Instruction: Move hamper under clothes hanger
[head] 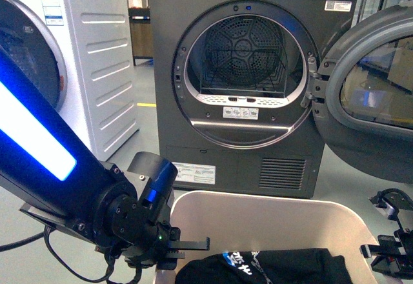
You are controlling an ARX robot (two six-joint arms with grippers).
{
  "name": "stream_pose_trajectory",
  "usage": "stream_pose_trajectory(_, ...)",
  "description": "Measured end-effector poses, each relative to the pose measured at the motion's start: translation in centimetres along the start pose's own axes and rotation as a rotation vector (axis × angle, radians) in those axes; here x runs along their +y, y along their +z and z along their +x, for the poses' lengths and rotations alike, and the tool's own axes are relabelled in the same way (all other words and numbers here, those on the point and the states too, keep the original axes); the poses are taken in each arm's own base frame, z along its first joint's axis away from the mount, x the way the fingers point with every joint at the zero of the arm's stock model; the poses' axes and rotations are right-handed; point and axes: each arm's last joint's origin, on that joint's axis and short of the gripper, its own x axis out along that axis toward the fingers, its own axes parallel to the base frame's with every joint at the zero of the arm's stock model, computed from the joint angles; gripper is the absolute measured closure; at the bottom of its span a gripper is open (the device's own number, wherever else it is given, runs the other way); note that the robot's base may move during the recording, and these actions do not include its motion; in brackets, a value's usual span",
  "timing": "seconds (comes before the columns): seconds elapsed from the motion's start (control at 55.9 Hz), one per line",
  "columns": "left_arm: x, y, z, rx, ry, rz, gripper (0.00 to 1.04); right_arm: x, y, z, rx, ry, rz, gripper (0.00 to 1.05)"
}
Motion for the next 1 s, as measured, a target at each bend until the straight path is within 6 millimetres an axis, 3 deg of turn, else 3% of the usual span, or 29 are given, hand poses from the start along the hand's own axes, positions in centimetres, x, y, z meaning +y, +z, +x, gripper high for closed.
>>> stream_pose_trajectory(1.002,-0.23,0.37,-0.63,-0.025,-0.007,0.013,1.01,-0.29,0.25,-0.98,-0.034,-0.013,0.002,1.02)
